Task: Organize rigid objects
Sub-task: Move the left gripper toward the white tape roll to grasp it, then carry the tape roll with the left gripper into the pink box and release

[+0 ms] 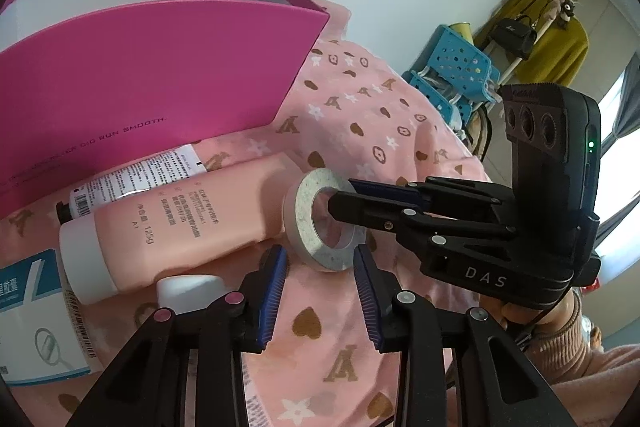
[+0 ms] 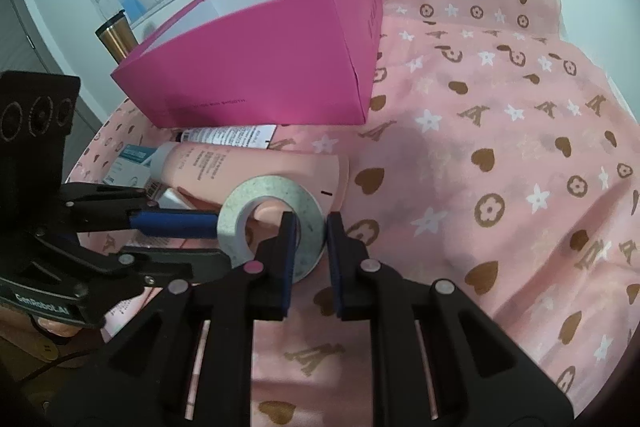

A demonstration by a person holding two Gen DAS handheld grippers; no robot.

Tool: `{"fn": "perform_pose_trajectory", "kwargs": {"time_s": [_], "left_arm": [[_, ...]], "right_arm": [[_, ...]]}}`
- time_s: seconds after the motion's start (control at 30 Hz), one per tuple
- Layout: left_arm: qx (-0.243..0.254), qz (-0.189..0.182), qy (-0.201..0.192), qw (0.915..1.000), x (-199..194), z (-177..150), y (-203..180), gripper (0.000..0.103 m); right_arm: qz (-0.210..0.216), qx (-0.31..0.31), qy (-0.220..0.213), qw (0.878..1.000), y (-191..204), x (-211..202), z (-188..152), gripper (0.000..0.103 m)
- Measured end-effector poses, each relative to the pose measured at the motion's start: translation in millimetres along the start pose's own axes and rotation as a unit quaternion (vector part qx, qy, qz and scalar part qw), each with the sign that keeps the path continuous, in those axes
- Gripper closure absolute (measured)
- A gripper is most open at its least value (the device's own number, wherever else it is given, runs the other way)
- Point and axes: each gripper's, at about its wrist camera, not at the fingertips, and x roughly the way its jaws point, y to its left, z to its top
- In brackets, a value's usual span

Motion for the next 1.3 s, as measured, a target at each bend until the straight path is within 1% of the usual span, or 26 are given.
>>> {"fn": "perform_pose_trajectory", "kwargs": {"time_s": [0.17, 0.4, 0.67, 0.9, 1.0, 1.17, 1.3], "left_arm": [[0.007, -0.002, -0.009, 0.9999, -7, 3, -4, 0.069], [0.019, 0.001, -0.042, 0.9989, -30, 15, -9, 0.069], [0.031, 0.014, -0.077, 0.9965, -52, 32, -9, 0.069], [0.039, 0.031, -0.107, 0.9930, -66, 59, -10, 0.069], [0.035, 0.030, -0.110, 0.9928, -70, 73, -4, 0.069], [0.027, 0.033, -0.112, 0.9928, -71, 90, 5, 0.069], [0.010, 0.012, -0.102, 0.9946, -67, 107, 15, 0.069]], "right_arm": [[0.002, -0.006, -0.014, 1.000, 5, -11, 5, 0.086], [0.012, -0.026, -0.031, 0.999, 18, -23, 22, 0.086], [0.010, -0.060, -0.054, 0.997, 34, -36, 50, 0.086], [0.009, -0.082, -0.072, 0.994, 42, -42, 80, 0.086], [0.010, -0.089, -0.078, 0.993, 43, -43, 96, 0.086], [0.015, -0.091, -0.074, 0.993, 41, -36, 117, 0.086], [0.010, -0.087, -0.071, 0.994, 36, -30, 131, 0.086]]}}
